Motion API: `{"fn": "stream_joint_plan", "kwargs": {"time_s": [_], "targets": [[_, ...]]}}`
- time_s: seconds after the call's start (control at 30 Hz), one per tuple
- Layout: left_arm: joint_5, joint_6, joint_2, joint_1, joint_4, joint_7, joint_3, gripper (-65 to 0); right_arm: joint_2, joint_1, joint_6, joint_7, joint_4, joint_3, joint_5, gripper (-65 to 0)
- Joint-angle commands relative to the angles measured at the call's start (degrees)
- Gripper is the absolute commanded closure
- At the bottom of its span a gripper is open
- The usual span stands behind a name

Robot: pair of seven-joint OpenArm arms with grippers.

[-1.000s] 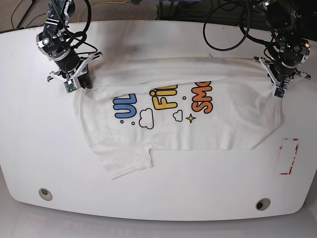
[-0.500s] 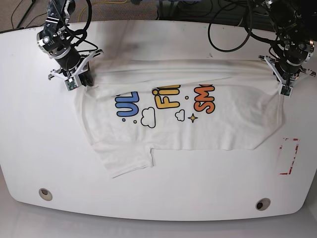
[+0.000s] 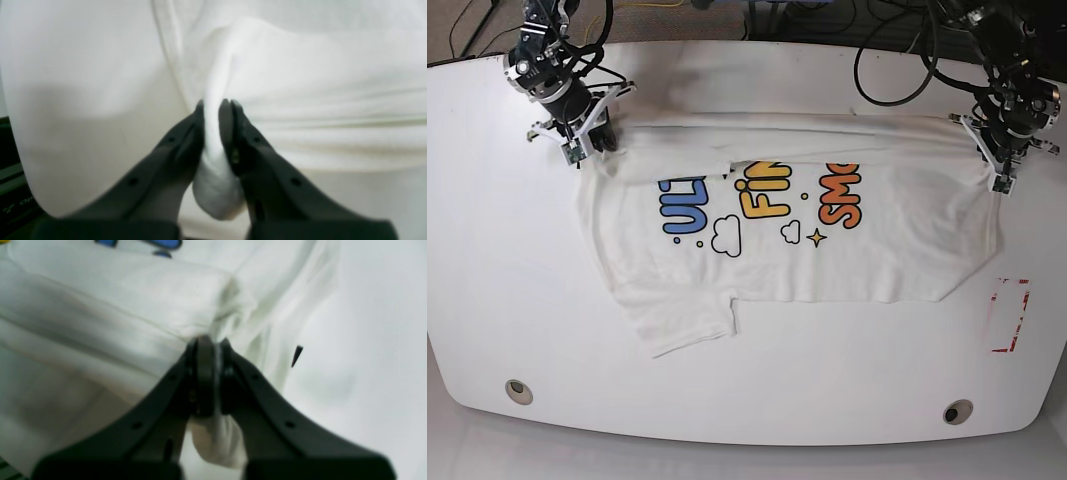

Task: Layout the t-shirt on the table in an organized manner, then fold the t-shirt properly
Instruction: 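Drag the shirt edge with both grippers to stretch it taut, then release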

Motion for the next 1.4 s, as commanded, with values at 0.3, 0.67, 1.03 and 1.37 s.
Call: {"fn": "stream_joint_plan", "kwargs": {"time_s": [0.3, 0.67, 1.03, 1.37], "targets": [[0.64, 0.58, -0.98, -0.85, 0.34, -0.38, -0.21, -11.0, 0.79, -0.81, -0.70, 0.82, 0.79, 0.41, -0.06, -9.0], [0.64, 0.58, -0.98, -0.85, 0.60, -0.38, -0.21, -39.2, 0.96, -3.71, -0.70, 0.82, 3.61, 2.60, -0.14, -45.2], [0.55, 0.58, -1.77, -2.08, 5.43, -0.21, -0.30, -39.2, 0.79, -6.17, -0.08, 0.82, 9.67, 4.80, 0.30, -46.0], [0.55, 0.58, -1.77, -5.78, 7.90, -0.21, -3.38, -39.2, -1.15, 1.92, -0.08, -2.52, 8.44, 2.25, 1.61, -46.5]]}}
